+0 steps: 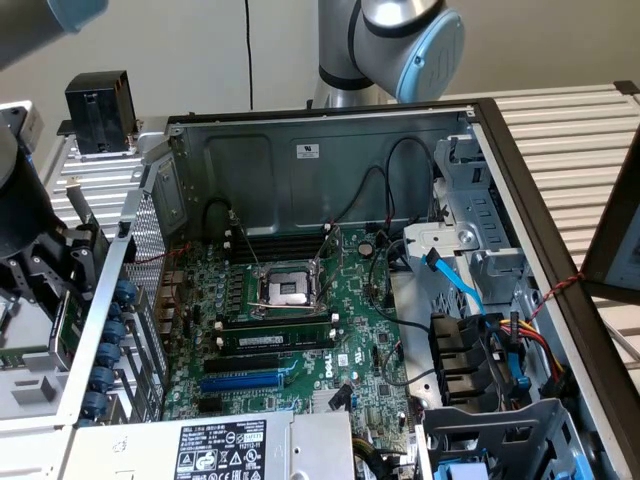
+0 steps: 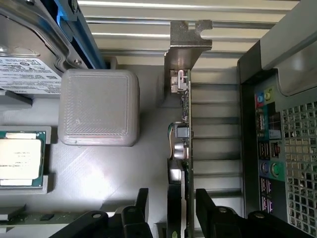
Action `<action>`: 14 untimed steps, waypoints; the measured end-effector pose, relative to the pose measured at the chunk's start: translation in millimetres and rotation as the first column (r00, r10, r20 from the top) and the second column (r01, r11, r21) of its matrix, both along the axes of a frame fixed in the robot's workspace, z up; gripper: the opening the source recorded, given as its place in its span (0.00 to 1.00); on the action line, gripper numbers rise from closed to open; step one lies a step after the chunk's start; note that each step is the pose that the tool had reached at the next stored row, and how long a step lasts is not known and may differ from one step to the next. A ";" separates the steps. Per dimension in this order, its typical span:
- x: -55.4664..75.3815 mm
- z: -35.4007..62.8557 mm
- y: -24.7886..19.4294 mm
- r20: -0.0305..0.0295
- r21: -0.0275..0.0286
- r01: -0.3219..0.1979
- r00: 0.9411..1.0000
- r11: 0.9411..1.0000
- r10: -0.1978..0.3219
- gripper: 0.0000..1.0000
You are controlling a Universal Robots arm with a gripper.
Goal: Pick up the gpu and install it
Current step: 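Pick up the gpu and move the gpu toward the slot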
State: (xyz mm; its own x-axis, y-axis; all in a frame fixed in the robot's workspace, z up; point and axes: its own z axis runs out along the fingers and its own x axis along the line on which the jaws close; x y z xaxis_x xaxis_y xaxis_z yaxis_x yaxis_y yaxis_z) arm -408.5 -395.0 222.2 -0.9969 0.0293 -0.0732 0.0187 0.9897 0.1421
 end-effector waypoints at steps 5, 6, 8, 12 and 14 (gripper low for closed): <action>1.1 0.0 -0.1 -0.001 -0.006 0.000 1.000 1.000 0.000 0.51; 1.3 0.1 -0.1 -0.001 -0.008 0.000 1.000 1.000 0.000 0.51; 2.0 0.1 0.0 -0.003 -0.011 0.000 1.000 1.000 0.000 0.51; 2.6 0.5 -0.1 -0.009 -0.019 -0.001 1.000 1.000 0.000 0.51; 2.6 1.2 -0.1 -0.010 -0.023 0.000 1.000 1.000 0.000 0.48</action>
